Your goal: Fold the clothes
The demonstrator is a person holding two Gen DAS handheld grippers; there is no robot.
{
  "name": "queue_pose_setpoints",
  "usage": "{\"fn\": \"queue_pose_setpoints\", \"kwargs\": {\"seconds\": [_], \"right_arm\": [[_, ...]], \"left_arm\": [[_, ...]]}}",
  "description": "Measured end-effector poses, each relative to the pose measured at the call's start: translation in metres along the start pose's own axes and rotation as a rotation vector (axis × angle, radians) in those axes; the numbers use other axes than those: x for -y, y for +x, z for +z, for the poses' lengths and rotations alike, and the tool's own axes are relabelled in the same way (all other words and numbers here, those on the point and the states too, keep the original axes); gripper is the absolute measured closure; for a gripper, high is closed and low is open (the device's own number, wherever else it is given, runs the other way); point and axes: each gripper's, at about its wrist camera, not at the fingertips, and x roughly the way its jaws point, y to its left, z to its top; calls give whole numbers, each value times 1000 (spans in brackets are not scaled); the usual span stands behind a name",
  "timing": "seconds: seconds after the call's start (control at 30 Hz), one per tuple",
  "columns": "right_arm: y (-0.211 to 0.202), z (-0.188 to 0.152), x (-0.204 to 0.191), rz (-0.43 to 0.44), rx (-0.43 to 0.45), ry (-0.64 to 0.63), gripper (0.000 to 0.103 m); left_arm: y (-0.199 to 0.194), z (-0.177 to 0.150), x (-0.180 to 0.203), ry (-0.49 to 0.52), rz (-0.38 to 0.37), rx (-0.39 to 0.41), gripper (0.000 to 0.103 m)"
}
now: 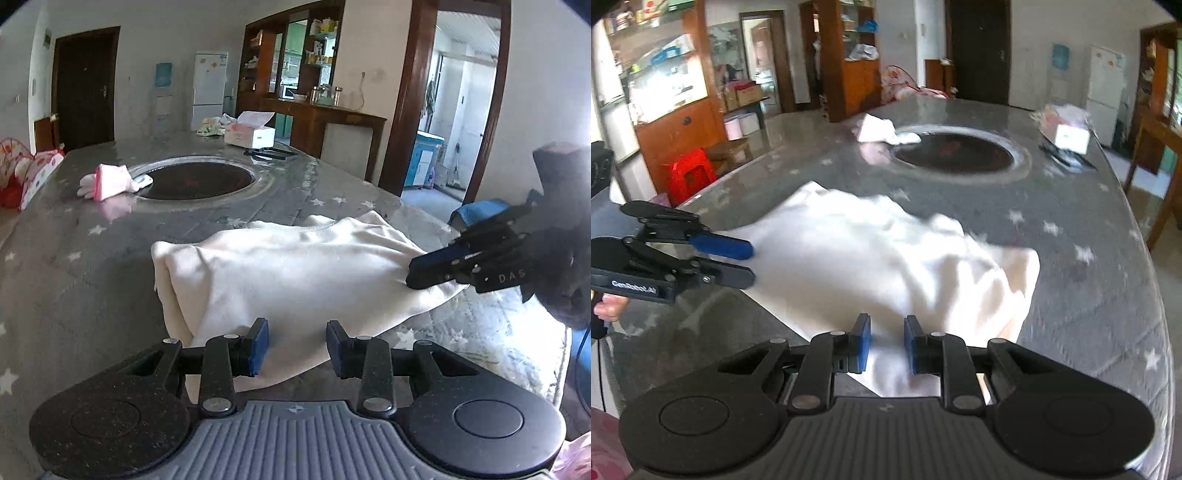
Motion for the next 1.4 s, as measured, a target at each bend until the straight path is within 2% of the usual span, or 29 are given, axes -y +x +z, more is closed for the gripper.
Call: {"fn": "queue_pose_setpoints", "kwargs": {"seconds": [0.27,0.43,0.63,0.77,0.87,0.97,1.17,1.4], "right_arm": [[-17,1,-2,4,39,9,81],[-10,-6,-6,1,6,5,81],[-18,10,-17,13,48,-38,81],[-7,20,-32,56,63,-59,81],[9,18,-40,77,36,-65,81],[19,11,-43,68,5,-71,81],[10,16,-54,74,36,-93,81],[16,15,-65,61,17,-133,80]], "left_arm": [[-13,13,5,9,-14,46,63],[10,7,2,4,13,-14,63],[1,11,2,2,1,14,63],[3,16,0,-24,13,19,63],[13,13,-4,-30,24,-14,63],[12,10,-4,-29,25,-17,62],[5,10,-5,-43,27,0,61],[-5,9,-7,-54,36,14,58]]}}
